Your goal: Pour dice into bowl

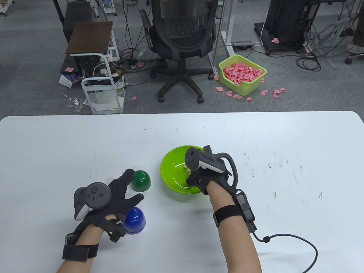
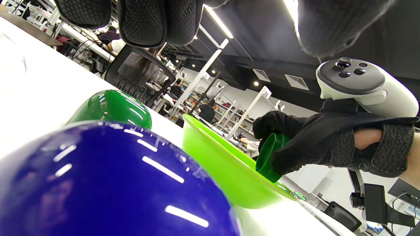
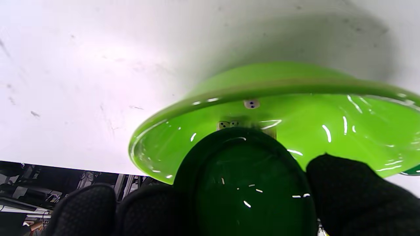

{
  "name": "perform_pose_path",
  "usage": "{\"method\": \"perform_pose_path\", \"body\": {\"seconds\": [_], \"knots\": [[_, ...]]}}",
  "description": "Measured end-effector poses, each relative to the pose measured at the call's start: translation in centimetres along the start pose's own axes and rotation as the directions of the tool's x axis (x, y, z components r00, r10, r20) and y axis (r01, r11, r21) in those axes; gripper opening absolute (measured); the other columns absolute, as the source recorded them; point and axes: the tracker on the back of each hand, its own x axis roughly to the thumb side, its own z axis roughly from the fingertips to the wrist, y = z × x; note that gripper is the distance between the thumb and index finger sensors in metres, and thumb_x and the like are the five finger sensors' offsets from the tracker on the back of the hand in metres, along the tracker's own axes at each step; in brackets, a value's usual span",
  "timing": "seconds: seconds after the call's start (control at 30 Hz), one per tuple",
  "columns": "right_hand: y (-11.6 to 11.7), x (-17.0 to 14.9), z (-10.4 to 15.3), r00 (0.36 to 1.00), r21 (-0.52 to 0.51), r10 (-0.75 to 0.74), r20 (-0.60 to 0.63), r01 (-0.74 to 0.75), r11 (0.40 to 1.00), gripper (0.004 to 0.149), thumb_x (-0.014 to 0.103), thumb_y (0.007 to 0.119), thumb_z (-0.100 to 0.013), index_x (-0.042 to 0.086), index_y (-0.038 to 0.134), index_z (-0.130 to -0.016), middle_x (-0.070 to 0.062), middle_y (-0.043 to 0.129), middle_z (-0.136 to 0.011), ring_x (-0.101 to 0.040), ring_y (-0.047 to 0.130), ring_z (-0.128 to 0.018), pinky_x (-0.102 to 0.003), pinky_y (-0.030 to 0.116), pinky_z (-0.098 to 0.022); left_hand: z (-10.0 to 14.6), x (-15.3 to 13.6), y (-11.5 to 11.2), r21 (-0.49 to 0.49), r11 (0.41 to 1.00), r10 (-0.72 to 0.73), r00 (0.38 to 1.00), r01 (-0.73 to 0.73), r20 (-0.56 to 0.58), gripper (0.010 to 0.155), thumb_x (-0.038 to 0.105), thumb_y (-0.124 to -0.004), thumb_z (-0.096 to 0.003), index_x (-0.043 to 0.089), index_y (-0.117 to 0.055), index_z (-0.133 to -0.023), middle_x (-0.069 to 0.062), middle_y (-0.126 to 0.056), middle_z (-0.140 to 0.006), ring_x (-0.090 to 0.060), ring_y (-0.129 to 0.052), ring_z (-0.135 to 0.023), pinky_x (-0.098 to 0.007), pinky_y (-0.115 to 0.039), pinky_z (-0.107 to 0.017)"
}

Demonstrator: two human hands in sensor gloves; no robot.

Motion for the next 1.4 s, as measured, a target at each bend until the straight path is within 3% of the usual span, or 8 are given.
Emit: {"method": "perform_pose_path", "body": {"seconds": [0.17,0.27,0.4,0.63,0.93,1.07,1.4], "knots": [[-0.1,-0.2,0.3,1.000,-0.032,-0.017,0.004,0.017,0.999,0.105,0.058,0.088,-0.049,0.001,0.025,-0.110,-0.037,0.056,-0.105,-0.046,0.077,-0.066,-0.073,0.063,-0.062,0.0,0.1,0.0,-0.001,1.000,-0.009,1.000,0.009,0.003,0.091,0.063,-0.078,-0.0441,0.021,-0.034,-0.111,-0.016,-0.059,-0.112,-0.041,-0.066,-0.101,-0.064,-0.059,-0.074],[-0.1,-0.6,1.1,0.996,-0.139,-0.072,0.060,0.080,0.987,0.102,0.056,0.088,-0.049,0.000,0.029,-0.111,-0.036,0.054,-0.107,-0.048,0.076,-0.071,-0.074,0.062,-0.062,0.0,-0.3,0.3,0.006,1.000,0.000,1.000,0.000,-0.004,0.091,0.063,-0.078,-0.0442,0.021,-0.034,-0.111,-0.016,-0.059,-0.111,-0.041,-0.066,-0.101,-0.064,-0.058,-0.074],[0.2,-1.8,2.8,0.970,-0.322,-0.196,0.147,0.234,0.918,0.097,0.054,0.091,-0.046,-0.002,0.045,-0.110,-0.036,0.059,-0.106,-0.049,0.079,-0.071,-0.075,0.064,-0.061,0.1,-0.8,0.5,0.012,1.000,0.013,1.000,-0.013,-0.023,0.091,0.063,-0.078,-0.0442,0.021,-0.034,-0.111,-0.016,-0.059,-0.112,-0.041,-0.065,-0.101,-0.064,-0.058,-0.074],[1.0,-3.4,5.8,0.915,-0.440,-0.327,0.237,0.401,0.804,0.095,0.050,0.094,-0.044,-0.002,0.049,-0.110,-0.031,0.064,-0.109,-0.052,0.080,-0.077,-0.074,0.066,-0.060,0.3,-1.9,1.0,0.037,0.999,0.027,0.998,-0.025,-0.065,0.091,0.064,-0.078,-0.0443,0.020,-0.034,-0.111,-0.017,-0.059,-0.111,-0.042,-0.065,-0.101,-0.064,-0.058,-0.074],[2.6,-4.8,8.8,0.791,-0.457,-0.499,0.354,0.612,0.646,0.094,0.047,0.094,-0.044,0.003,0.047,-0.112,-0.027,0.061,-0.114,-0.055,0.076,-0.082,-0.076,0.062,-0.061,0.8,-3.8,1.8,0.076,0.997,0.020,0.989,-0.009,-0.148,0.090,0.064,-0.077,-0.0445,0.020,-0.034,-0.111,-0.017,-0.058,-0.112,-0.042,-0.065,-0.101,-0.064,-0.058,-0.074],[3.6,-5.3,9.5,0.744,-0.451,-0.540,0.394,0.668,0.592,0.094,0.047,0.094,-0.044,0.004,0.044,-0.113,-0.025,0.059,-0.116,-0.057,0.068,-0.087,-0.080,0.054,-0.063,0.9,-4.1,1.5,0.062,0.997,-0.025,0.985,0.037,-0.172,0.090,0.064,-0.078,-0.0444,0.020,-0.035,-0.111,-0.016,-0.059,-0.112,-0.042,-0.065,-0.101,-0.064,-0.058,-0.074],[4.5,-7.4,10.2,0.674,-0.445,-0.596,0.437,0.737,0.508,0.095,0.047,0.094,-0.045,0.004,0.044,-0.113,-0.025,0.059,-0.116,-0.059,0.065,-0.088,-0.081,0.051,-0.063,0.8,-5.6,2.6,0.098,0.992,-0.050,0.965,0.077,-0.258,0.089,0.064,-0.077,-0.0445,0.020,-0.037,-0.111,-0.016,-0.059,-0.112,-0.042,-0.064,-0.101,-0.065,-0.057,-0.074]]}}
